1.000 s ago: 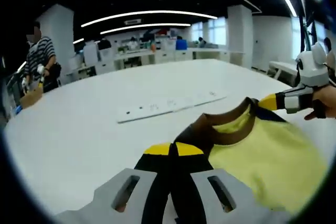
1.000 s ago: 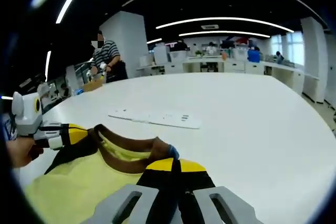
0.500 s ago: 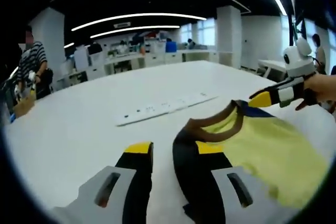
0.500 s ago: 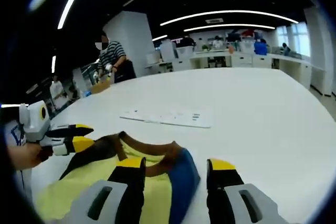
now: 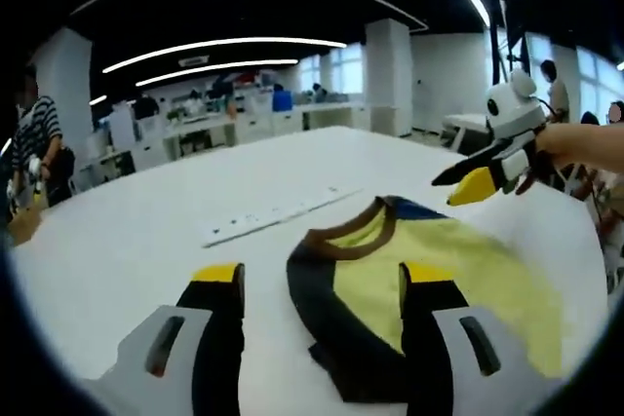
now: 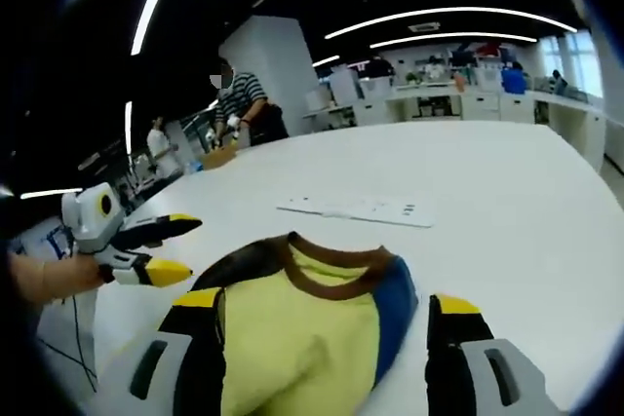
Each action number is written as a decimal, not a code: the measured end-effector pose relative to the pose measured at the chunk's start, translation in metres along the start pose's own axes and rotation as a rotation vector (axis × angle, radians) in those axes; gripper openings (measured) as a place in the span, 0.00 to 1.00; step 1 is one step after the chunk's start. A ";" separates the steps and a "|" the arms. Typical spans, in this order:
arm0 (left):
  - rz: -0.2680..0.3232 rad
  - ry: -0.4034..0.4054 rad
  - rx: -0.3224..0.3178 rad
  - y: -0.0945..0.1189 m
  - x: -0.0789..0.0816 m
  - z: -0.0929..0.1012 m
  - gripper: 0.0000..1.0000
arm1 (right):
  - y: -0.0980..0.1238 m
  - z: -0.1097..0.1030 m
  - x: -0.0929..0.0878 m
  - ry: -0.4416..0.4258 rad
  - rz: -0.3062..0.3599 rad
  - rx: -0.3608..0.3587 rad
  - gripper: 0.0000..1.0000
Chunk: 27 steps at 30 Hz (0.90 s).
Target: Fold the garment on the visible template until the final outline fits inside the template.
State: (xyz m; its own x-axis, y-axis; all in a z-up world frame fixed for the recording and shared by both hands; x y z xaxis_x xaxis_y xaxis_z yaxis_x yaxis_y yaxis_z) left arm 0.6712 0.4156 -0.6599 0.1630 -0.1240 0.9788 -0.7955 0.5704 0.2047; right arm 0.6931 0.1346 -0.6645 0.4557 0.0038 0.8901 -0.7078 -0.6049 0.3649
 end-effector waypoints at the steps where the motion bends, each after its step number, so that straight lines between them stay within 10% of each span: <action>1: 0.003 -0.002 0.005 0.006 0.001 0.000 0.70 | 0.005 -0.003 -0.001 0.007 -0.006 0.007 0.85; 27: 0.009 0.046 -0.123 0.091 0.007 0.046 0.89 | 0.084 -0.087 -0.033 0.178 -0.145 0.273 0.82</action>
State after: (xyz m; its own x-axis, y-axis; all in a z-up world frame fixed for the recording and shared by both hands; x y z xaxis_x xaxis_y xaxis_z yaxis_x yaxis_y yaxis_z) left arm 0.5730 0.4292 -0.6347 0.1849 -0.0830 0.9792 -0.7197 0.6671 0.1925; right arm 0.5719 0.1532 -0.6391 0.4229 0.2294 0.8767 -0.4610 -0.7784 0.4261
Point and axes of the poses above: the point that each gripper's makers call its tool centre point, and the gripper's own axes: y roughly backward along the fingers, z roughly to its right, x roughly out of its top, the point moved 10 cm from there along y, roughly backward along the fingers, and after that the axes turned 7 degrees about z, right-handed, at the moved point
